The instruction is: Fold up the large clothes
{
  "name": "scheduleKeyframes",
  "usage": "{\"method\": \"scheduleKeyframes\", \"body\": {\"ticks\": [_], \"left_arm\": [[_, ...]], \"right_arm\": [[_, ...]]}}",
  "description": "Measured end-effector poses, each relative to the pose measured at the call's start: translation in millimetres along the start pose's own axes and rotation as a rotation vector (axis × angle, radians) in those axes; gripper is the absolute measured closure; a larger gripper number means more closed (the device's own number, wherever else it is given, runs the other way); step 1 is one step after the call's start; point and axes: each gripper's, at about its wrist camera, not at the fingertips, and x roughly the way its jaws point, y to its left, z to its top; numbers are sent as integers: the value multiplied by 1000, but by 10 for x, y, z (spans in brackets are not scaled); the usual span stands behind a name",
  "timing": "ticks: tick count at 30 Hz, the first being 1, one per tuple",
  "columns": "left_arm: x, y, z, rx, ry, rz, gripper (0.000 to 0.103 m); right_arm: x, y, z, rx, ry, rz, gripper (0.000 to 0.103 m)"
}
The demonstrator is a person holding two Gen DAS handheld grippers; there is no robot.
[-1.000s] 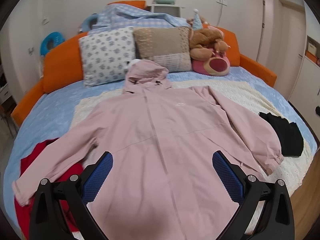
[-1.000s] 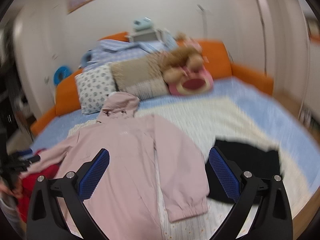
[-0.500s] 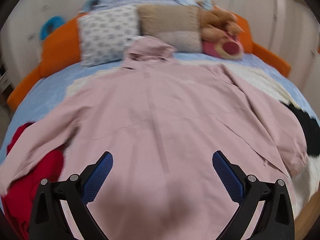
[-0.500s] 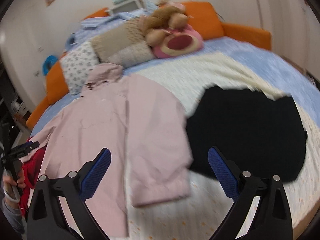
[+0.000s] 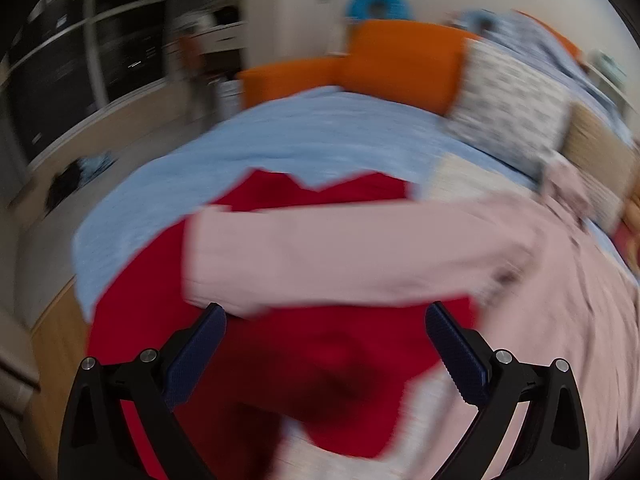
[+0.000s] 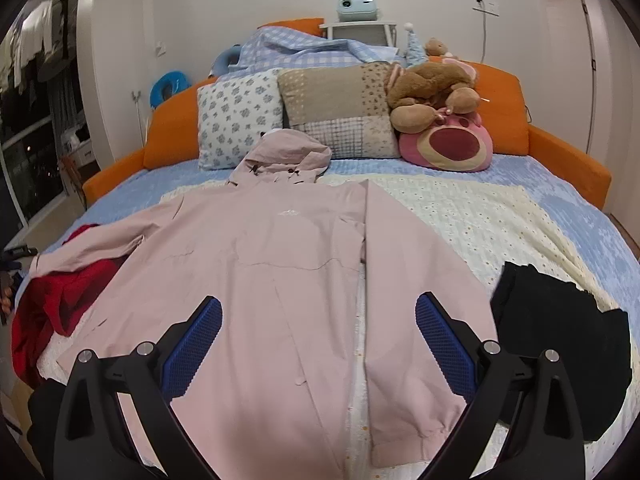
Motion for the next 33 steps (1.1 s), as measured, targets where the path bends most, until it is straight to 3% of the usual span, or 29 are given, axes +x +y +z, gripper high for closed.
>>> {"method": "scheduleKeyframes", "body": {"ticks": [3,5,6,8,10,13,15,17,20,22,24,27,30,33], "left_arm": [[419,563,224,-72,76,71,2],[693,749,288,-96,142,22,6],[803,795,306,-105,163,6,12],[959,881,311,-141,182,-8,47],[1010,921,258,-178,183,-68,58],[988,791,264,-140,145,-51,79],[906,709,264,-122,126,-93,88],[757,592,291,-89,98,-131,91],[517,334,395,6,41,-163,92],[270,136,455,47,24,-241,93],[-62,-106,500,111,-11,-295,93],[-757,-700,526,284,-120,-384,93],[-1420,-1380,417,435,-182,-551,93],[-1836,-2041,137,597,-224,-648,93]], "right_arm": [[29,103,5,-13,7,1,7],[46,154,6,-13,10,4,7],[56,174,8,-15,12,5,7],[84,223,16,-17,19,5,7],[100,273,20,-21,23,10,7],[113,358,24,-44,28,19,7],[138,434,27,-63,38,33,7],[211,533,47,-91,62,48,9],[341,686,135,-106,92,81,30],[418,761,236,-88,100,117,36],[464,811,350,-67,98,146,37],[496,869,608,-42,76,174,36],[466,884,869,-24,35,177,35],[386,838,1047,2,-2,189,31]]}}
